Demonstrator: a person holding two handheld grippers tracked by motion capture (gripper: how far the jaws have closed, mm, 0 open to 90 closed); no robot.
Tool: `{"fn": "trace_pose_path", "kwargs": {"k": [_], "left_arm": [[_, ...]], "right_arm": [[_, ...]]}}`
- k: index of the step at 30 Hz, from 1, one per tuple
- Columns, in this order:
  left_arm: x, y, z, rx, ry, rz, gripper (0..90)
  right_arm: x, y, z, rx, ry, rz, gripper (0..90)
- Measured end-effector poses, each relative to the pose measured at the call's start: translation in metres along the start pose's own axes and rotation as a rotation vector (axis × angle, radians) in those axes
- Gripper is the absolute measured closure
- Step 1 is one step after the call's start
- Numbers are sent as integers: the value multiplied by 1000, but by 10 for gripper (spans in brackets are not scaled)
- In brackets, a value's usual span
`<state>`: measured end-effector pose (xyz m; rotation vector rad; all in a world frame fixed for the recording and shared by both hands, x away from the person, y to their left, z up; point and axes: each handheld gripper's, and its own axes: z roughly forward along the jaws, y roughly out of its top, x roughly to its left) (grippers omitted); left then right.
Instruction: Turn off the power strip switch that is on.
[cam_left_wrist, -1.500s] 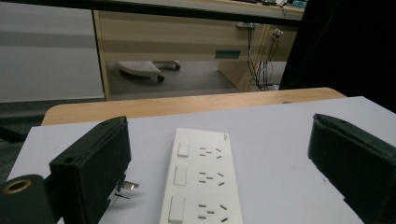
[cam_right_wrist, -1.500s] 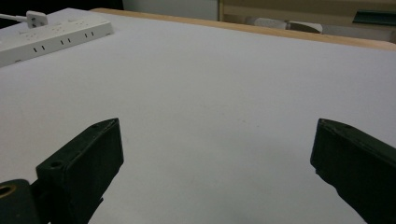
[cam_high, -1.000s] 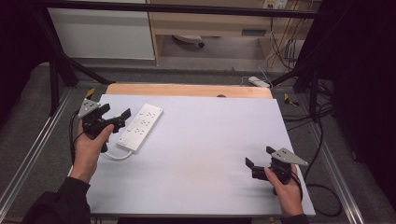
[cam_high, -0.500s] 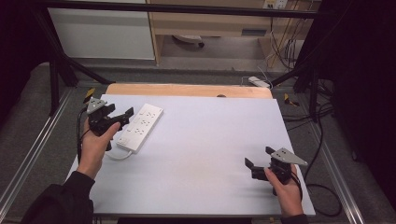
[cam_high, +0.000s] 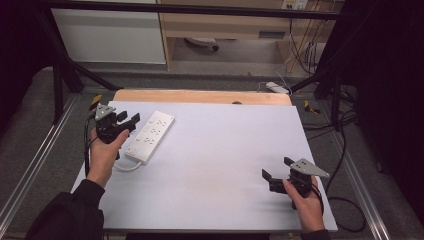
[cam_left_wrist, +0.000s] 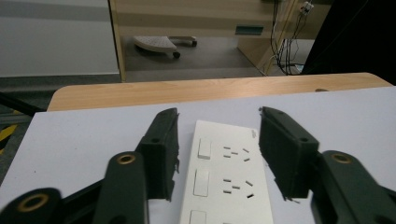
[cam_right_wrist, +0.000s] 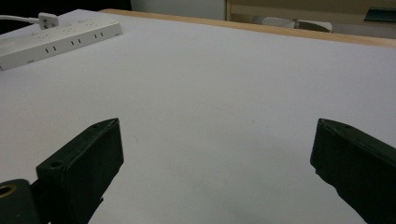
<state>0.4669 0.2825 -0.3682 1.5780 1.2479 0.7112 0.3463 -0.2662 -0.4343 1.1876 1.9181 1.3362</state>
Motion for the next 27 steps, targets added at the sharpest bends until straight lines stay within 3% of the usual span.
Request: {"fn": "trace_pose_path", "kwargs": {"k": [2, 4, 5, 9, 14, 20, 27], "left_arm": [[1, -2, 2, 18, -13, -9, 538], [0, -4, 6, 36, -12, 17, 572], [-1, -5, 7, 34, -11, 25, 625], [0, -5, 12, 25, -18, 41, 699], [2, -8, 18, 36, -45, 31, 821], [4, -10, 23, 41, -59, 29, 890], [8, -14, 31, 54, -50, 15, 900]], "right_arm": [[0, 0, 0, -1, 3, -3, 29], [0, 0, 0, 1, 3, -4, 30], [0, 0, 1, 3, 5, -2, 30], [1, 0, 1, 5, 6, -9, 30], [1, 0, 1, 9, 4, -8, 30], [0, 0, 4, 16, 1, -7, 30], [0, -1, 4, 19, 2, -5, 30]]}}
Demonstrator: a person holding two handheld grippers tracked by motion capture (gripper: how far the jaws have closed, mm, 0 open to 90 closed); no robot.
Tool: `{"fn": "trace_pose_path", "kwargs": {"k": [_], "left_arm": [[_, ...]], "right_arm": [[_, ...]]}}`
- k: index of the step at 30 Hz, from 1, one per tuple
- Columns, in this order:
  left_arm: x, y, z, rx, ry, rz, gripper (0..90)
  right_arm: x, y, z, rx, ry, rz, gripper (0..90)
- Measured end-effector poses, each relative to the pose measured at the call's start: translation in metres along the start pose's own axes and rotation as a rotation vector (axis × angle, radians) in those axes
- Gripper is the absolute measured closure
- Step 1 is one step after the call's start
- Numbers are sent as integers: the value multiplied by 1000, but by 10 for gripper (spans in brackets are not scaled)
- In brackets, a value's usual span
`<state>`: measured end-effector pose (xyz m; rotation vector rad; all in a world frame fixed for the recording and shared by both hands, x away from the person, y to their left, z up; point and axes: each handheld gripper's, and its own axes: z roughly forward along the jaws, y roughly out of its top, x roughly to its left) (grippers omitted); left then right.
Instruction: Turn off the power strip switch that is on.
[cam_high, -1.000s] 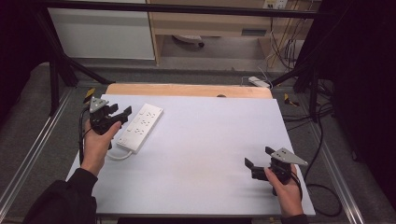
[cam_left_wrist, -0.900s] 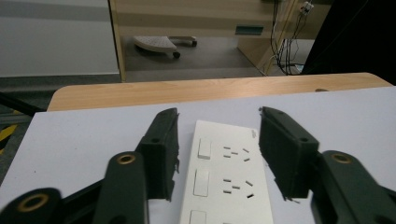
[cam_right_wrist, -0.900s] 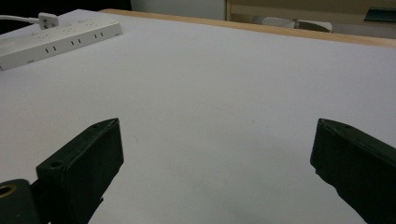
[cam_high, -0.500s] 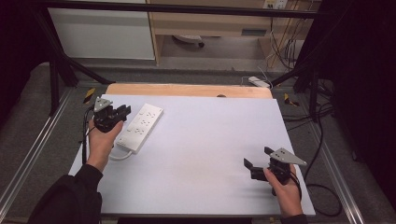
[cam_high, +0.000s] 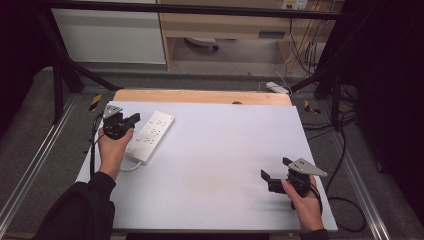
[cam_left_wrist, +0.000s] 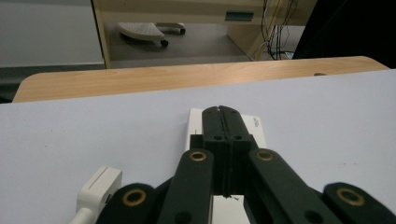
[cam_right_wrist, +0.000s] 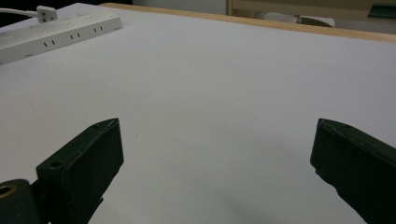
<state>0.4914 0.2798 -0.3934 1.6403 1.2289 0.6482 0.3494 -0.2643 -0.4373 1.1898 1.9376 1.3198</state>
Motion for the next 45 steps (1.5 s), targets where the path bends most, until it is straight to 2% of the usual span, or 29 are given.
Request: {"fn": "trace_pose_path", "kwargs": {"k": [3, 8, 12, 15, 17, 19, 21, 27, 39, 45], "left_arm": [[0, -2, 3, 15, -1, 15, 900], [1, -6, 11, 35, 32, 14, 900], [3, -5, 11, 37, 24, 5, 900], [6, -6, 14, 66, 19, 10, 900], [6, -5, 14, 63, 8, 5, 900], [3, -2, 15, 69, 1, 19, 900], [1, 0, 16, 75, 3, 36, 900], [5, -3, 19, 97, 14, 22, 900], [7, -6, 23, 124, 25, 24, 900], [12, -9, 26, 160, 27, 31, 900]], "right_arm": [[1, 1, 1, 0, 4, -3, 30], [4, 1, 2, 23, 6, -48, 30], [5, 2, 1, 17, 10, -49, 29], [6, 2, 2, 18, 16, -50, 29], [5, 2, 1, 17, 15, -51, 29], [6, 2, 1, 14, 14, -47, 29], [5, 2, 1, 13, 15, -42, 29], [5, 2, 0, 12, 15, -41, 29], [4, 2, 0, 8, 15, -38, 29], [4, 2, 0, 8, 15, -33, 29]]}}
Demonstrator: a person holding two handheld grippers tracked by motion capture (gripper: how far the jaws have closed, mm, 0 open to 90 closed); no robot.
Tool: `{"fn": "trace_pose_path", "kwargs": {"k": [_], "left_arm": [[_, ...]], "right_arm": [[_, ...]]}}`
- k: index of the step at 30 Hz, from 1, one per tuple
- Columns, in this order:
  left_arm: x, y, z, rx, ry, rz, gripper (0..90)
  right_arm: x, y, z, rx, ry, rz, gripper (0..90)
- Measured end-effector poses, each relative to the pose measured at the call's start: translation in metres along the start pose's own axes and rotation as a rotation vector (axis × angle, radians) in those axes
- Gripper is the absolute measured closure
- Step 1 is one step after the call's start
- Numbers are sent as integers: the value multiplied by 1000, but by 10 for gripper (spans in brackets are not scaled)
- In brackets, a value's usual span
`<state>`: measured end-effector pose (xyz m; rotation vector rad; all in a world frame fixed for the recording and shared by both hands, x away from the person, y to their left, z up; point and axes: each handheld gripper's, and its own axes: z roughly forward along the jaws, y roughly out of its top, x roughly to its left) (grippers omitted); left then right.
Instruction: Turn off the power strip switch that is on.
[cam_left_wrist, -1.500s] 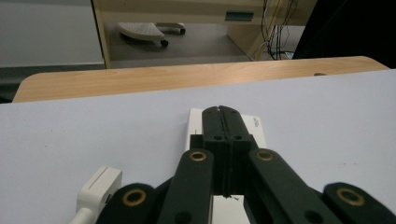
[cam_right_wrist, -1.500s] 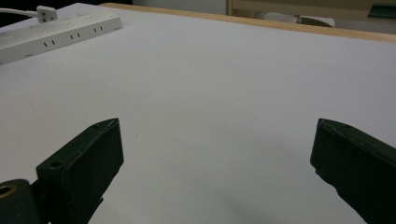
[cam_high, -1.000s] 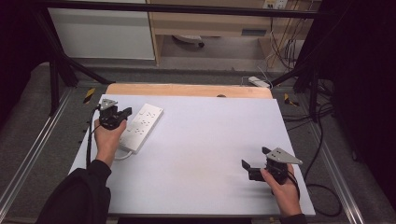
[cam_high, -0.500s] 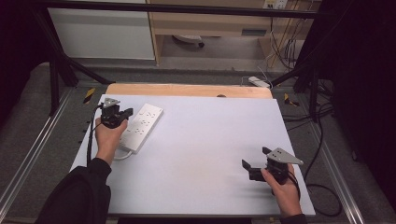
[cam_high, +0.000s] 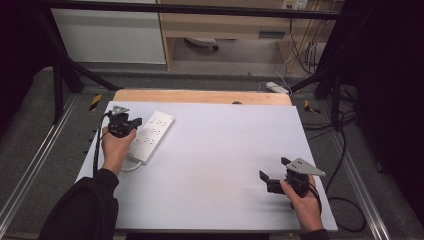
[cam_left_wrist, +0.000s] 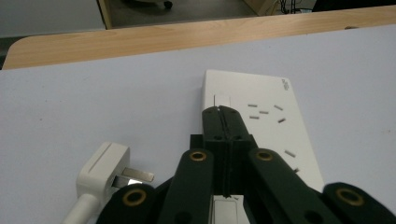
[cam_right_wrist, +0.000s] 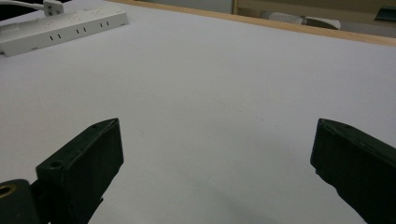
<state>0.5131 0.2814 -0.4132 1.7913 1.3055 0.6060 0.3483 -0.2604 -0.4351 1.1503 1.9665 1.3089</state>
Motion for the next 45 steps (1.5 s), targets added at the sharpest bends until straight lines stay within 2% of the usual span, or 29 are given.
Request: {"fn": "trace_pose_path", "kwargs": {"k": [3, 7, 22, 27, 31, 45], "left_arm": [[1, -1, 1, 12, -7, -8, 900], [0, -1, 6, 19, -16, 2, 900], [-1, -5, 20, 52, -15, -6, 900], [-1, -5, 22, 55, -14, -1, 900], [-4, -4, 23, 66, -16, 19, 900], [-7, -3, 28, 66, -16, 26, 900]], "right_arm": [[0, 0, 0, 0, 1, -1, 29], [0, 0, 0, 1, 3, -1, 29], [0, 0, 0, 0, 5, 2, 29], [-1, 0, -1, 0, 5, 6, 29], [0, 0, -1, 0, 5, 6, 29], [-1, 0, -2, -3, 3, 8, 29]]}}
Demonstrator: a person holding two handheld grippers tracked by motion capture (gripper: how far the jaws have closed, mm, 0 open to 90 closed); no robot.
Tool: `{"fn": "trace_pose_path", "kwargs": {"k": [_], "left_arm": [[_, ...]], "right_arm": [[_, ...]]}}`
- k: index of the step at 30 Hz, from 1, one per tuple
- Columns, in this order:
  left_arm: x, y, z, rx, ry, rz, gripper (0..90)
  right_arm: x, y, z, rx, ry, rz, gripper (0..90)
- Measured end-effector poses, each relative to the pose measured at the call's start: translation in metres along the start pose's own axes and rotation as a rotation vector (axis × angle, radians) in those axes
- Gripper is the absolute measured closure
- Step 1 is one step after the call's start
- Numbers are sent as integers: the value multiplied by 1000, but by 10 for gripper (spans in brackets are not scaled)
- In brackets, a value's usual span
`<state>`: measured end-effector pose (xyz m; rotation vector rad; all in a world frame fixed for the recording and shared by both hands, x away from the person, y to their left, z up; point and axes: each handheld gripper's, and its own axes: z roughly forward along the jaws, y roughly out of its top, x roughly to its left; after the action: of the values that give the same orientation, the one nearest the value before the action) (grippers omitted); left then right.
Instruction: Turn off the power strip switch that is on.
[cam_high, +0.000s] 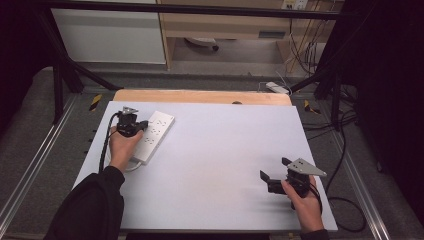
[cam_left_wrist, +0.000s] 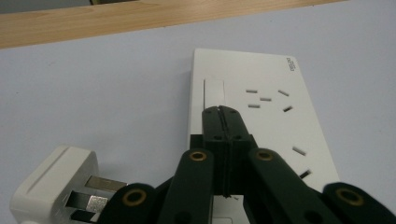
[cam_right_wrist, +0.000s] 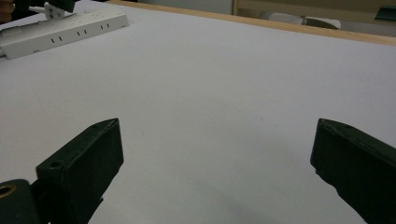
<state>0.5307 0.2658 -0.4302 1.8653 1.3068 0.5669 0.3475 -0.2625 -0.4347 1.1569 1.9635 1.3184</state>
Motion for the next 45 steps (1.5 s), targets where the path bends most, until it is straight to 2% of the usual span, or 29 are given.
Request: {"fn": "trace_pose_path", "kwargs": {"k": [21, 27, 45], "left_arm": [[1, 0, 4, 6, 7, 23, 900], [3, 0, 4, 5, 2, 4, 900], [3, 0, 4, 6, -5, 6, 900]], "right_arm": [[1, 0, 1, 6, 4, -3, 29], [1, 0, 1, 6, 4, -4, 29], [1, -1, 1, 9, 7, -3, 29]]}}
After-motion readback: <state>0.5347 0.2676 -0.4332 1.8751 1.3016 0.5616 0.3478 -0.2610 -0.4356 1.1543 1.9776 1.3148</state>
